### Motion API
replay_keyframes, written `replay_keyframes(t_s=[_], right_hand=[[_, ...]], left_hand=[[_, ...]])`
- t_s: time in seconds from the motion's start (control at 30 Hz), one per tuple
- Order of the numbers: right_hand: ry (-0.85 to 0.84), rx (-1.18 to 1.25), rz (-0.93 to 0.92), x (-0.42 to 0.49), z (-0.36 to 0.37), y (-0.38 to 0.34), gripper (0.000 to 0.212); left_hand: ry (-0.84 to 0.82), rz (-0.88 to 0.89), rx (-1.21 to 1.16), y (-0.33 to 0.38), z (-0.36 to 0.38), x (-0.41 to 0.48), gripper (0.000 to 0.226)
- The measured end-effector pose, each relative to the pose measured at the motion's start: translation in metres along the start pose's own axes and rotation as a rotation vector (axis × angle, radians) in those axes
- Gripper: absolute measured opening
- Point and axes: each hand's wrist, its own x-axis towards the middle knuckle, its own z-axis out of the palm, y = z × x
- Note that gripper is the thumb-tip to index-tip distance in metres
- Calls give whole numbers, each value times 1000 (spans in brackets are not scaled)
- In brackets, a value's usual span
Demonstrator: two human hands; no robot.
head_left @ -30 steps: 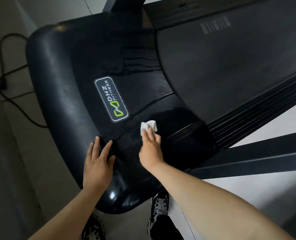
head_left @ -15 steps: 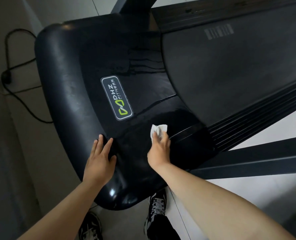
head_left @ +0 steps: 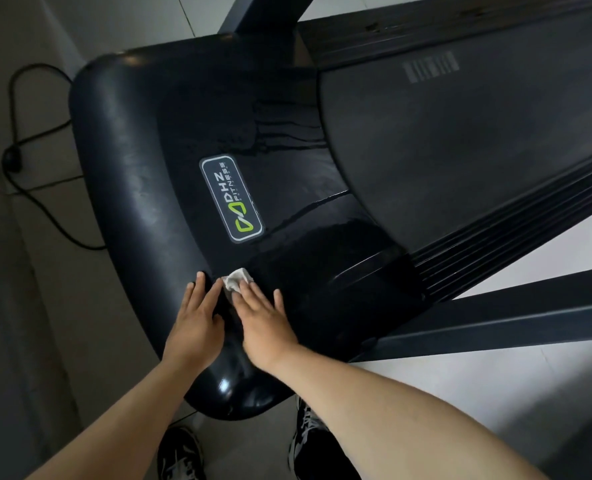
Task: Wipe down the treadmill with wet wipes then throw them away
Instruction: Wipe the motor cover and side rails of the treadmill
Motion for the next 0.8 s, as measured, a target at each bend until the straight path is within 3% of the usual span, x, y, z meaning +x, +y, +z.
replay_keyframes(t_s=[0.07,0.2,0.33,0.47,0.67,0.8], right_hand=[[-5,-47,47,8,-10,16,77],[51,70,311,33,-38,43,89],[91,198,381,44,-48,36,91],[19,97,284,34,-25,3,87],[-37,-27,-48,7,16,-53,82],[-125,-224,-108,-5,32,-63,73]], left_hand=[[2,3,3,-1,-1,0,73],[0,5,6,-1,-1,-3,74],[-1,13,-13,-4,-5,-8,71],[13,19,-27,-14,-8,-14,70],[59,-155,94,-33,-14,-29,71],[59,-125,-22,-49,-19,-34,67]])
